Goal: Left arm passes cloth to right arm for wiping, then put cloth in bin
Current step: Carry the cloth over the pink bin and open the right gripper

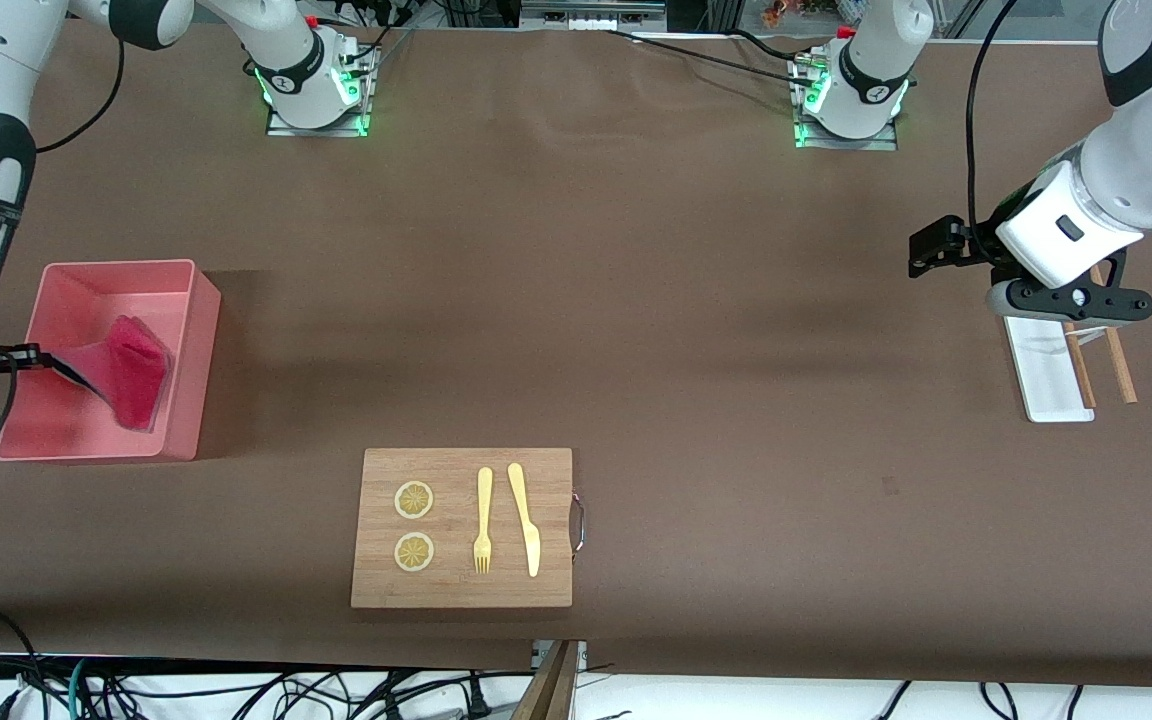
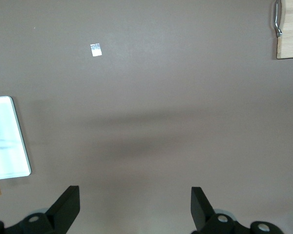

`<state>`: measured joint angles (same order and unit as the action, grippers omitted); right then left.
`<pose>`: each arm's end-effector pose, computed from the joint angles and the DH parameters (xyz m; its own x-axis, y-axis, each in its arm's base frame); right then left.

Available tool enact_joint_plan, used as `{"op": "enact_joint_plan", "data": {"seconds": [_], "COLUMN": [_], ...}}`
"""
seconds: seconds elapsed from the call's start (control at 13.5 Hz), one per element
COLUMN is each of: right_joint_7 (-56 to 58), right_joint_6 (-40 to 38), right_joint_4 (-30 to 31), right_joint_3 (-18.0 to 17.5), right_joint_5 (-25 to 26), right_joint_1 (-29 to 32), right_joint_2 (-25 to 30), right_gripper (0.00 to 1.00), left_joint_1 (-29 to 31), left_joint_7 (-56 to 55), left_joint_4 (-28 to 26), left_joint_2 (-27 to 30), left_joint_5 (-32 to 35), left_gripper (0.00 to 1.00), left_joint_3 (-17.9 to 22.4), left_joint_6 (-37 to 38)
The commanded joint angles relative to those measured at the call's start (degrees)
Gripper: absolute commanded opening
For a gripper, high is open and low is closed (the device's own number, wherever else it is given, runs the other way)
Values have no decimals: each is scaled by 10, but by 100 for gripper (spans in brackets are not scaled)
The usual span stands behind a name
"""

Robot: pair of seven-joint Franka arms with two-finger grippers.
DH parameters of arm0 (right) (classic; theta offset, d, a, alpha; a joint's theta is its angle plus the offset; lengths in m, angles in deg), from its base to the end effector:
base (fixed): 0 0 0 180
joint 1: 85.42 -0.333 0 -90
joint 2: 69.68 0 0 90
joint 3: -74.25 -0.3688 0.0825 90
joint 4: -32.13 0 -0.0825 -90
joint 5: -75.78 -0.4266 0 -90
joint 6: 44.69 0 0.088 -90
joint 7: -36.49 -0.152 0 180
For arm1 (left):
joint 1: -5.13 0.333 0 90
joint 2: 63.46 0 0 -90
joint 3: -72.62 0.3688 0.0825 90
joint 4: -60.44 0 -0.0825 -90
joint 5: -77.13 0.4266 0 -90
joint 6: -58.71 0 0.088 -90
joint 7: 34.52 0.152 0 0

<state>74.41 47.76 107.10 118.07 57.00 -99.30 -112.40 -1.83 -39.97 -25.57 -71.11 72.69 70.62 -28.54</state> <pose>0.7193 -0.2152 0.3458 0.9415 0.1566 -0.2984 0.1610 -0.9869 -0.0101 0.6230 -0.1091 0.5823 0.9908 -0.0644 -0.1187 -0.0562 -0.9959 0.0709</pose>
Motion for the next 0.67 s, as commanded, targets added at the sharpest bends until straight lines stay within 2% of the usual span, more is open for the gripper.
{"op": "enact_joint_plan", "data": {"seconds": [0.0, 0.22, 0.37, 0.59], "right_joint_7": [6, 1, -6, -47], "right_joint_6": [20, 12, 12, -16], "right_joint_4": [7, 4, 4, 4], "right_joint_3": [-1, -1, -2, -40], "right_joint_5": [-14, -22, -25, -13], "right_joint_1": [11, 7, 5, 21], "right_joint_2": [2, 15, 46, 104], "right_gripper": [100, 100, 100, 100], "left_joint_1": [-3, -3, 4, 31], "left_joint_7": [-4, -5, -10, -8], "left_joint_4": [16, 15, 14, 9], "left_joint_2": [-3, -3, -3, -2], "left_joint_5": [-5, -4, 2, 9], "left_gripper": [100, 100, 100, 100], "left_joint_3": [1, 2, 7, 12], "left_joint_6": [9, 7, 6, 8]}}
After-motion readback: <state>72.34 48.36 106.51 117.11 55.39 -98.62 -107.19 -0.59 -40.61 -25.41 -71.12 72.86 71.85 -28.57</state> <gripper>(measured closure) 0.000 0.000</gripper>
